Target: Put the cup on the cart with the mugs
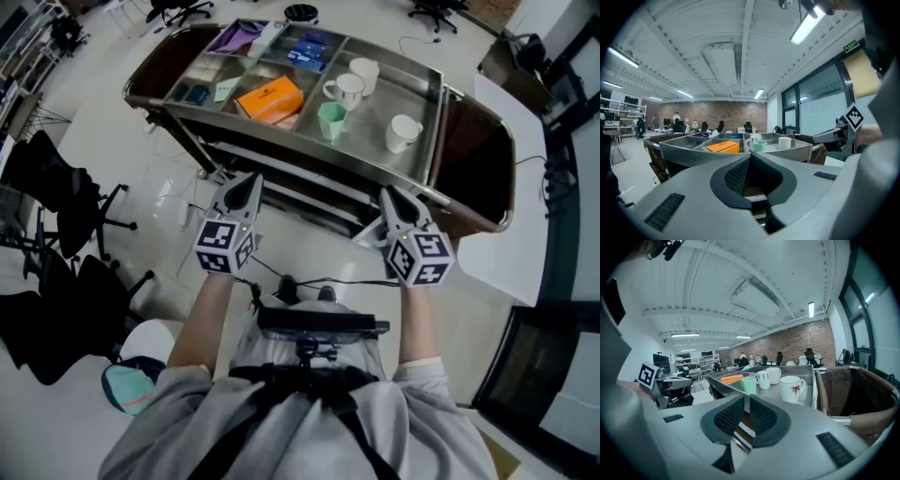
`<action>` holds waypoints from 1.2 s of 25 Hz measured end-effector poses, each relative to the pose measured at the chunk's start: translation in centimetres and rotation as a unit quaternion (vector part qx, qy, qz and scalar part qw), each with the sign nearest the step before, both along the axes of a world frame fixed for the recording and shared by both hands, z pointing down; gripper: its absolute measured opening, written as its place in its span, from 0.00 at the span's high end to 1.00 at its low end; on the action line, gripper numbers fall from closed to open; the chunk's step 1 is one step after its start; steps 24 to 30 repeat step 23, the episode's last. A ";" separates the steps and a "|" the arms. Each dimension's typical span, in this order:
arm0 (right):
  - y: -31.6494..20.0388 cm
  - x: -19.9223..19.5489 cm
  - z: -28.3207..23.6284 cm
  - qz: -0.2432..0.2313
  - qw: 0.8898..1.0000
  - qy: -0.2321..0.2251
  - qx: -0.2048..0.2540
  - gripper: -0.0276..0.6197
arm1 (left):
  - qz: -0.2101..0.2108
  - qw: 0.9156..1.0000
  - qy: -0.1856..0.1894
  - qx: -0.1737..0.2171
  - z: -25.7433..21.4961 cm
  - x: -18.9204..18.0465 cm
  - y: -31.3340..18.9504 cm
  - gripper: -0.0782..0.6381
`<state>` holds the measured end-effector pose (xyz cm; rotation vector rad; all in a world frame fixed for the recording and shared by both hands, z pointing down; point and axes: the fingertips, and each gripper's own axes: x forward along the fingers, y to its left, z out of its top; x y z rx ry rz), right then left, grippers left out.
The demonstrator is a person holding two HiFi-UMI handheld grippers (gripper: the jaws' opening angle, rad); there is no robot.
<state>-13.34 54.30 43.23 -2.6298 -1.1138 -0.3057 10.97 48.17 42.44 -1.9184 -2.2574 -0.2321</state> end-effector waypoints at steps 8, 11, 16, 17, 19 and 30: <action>-0.6 0.6 0.5 -0.004 1.000 -0.014 0.002 0.93 | -0.016 1.000 -0.004 0.005 0.6 1.4 -1.8 0.89; -0.5 0.6 0.8 -0.006 1.000 -0.014 0.000 0.94 | -0.021 1.000 -0.005 0.006 0.8 1.9 -2.0 0.89; -0.6 0.8 1.1 -0.016 1.000 -0.019 0.005 0.94 | -0.022 1.000 -0.007 0.008 1.0 1.9 -2.2 0.89; -0.6 0.8 1.1 -0.018 1.000 -0.019 0.006 0.94 | -0.022 1.000 -0.008 0.009 1.1 1.9 -2.2 0.89; -0.6 1.0 1.3 -0.021 1.000 -0.019 0.009 0.94 | -0.023 1.000 -0.008 0.012 1.4 1.9 -2.3 0.89; -0.5 1.1 1.5 -0.020 0.999 -0.021 0.013 0.94 | -0.024 1.000 -0.010 0.015 1.8 2.0 -2.3 0.89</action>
